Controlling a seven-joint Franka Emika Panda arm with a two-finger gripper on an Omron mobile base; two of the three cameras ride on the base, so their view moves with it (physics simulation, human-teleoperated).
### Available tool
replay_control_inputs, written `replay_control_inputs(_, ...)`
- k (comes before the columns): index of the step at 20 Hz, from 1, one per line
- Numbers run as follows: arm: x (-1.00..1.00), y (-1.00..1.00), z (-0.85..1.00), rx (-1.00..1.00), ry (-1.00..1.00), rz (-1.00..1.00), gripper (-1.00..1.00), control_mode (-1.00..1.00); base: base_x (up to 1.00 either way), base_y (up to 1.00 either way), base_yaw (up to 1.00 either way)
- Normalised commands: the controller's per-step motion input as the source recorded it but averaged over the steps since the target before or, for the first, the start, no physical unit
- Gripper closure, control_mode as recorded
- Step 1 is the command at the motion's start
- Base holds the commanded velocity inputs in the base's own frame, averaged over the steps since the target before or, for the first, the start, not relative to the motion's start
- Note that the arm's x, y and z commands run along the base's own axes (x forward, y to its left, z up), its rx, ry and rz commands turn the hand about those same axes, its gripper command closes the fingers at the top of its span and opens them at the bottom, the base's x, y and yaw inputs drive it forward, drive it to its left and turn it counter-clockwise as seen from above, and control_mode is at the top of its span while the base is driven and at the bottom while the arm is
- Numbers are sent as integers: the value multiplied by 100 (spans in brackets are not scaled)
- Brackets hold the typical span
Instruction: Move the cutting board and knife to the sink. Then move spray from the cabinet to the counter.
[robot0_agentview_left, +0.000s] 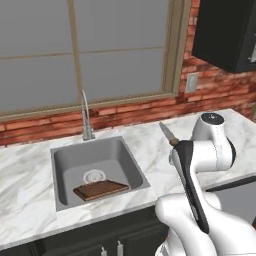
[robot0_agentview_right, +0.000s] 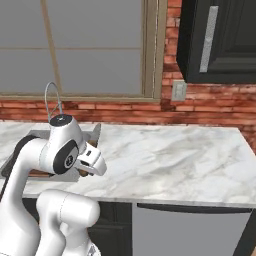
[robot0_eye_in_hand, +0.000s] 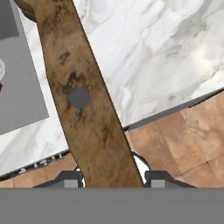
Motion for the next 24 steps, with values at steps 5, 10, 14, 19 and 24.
replay_control_inputs(5, 0, 0, 0, 0, 0, 0, 100, 100, 8, 54, 0)
replay_control_inputs(10, 0, 0, 0, 0, 0, 0, 100, 100, 0, 73, 0)
replay_control_inputs(14, 0, 0, 0, 0, 0, 0, 100, 100, 4, 66, 0)
replay_control_inputs(19, 0, 0, 0, 0, 0, 0, 100, 100, 10, 57, 0)
replay_control_inputs(24, 0, 0, 0, 0, 0, 0, 100, 100, 14, 57, 0)
